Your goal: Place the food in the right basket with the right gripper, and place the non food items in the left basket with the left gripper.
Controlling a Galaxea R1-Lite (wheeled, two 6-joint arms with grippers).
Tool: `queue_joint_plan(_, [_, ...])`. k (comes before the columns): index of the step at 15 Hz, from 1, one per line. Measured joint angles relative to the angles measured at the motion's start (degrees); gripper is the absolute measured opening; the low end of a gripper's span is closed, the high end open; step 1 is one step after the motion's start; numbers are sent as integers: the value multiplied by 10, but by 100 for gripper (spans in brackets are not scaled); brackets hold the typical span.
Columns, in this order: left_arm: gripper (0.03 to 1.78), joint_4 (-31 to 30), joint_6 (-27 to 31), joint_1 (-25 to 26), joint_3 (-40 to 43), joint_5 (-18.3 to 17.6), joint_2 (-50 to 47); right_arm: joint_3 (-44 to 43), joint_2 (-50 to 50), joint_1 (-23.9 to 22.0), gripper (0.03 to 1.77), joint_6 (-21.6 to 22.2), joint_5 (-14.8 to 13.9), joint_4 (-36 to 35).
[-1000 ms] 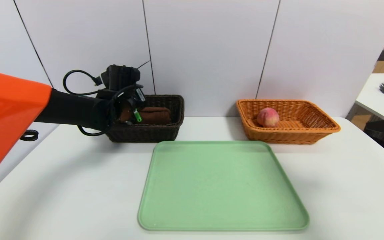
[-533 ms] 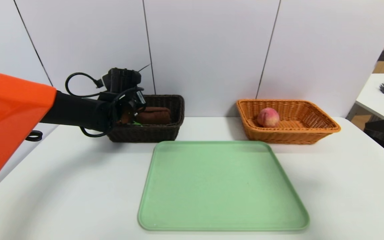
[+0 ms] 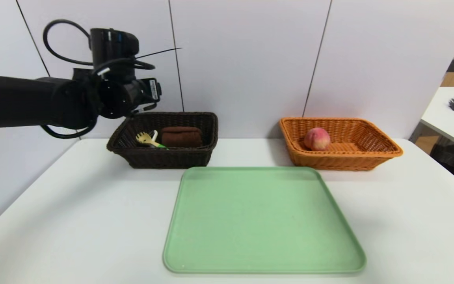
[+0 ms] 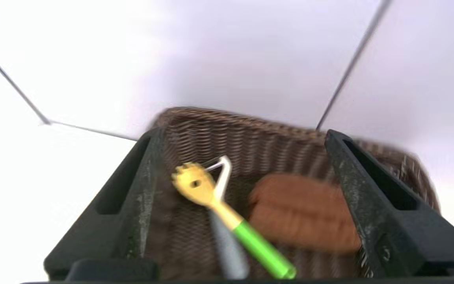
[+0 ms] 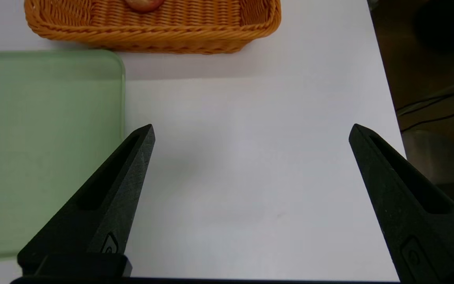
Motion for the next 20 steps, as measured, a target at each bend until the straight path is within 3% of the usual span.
queue_joint_plan(3, [154, 56, 39, -7, 68, -22, -103, 1, -57, -5, 170, -1, 8, 65])
queue_joint_plan(7, [160, 103, 14, 14, 224, -11, -270, 21, -170, -10, 170, 3, 67, 156])
queue_joint_plan(10, [164, 111, 7, 87, 319, -4, -400, 87, -257, -12, 170, 7, 110, 127])
queue_joint_plan(14, [166, 147, 22, 177, 408, -2, -572, 129, -345, -14, 170, 1, 118, 79])
queue_joint_plan(20, [167, 285, 49, 208, 447, -9, -790, 202, -483, 3, 170, 1, 136, 77])
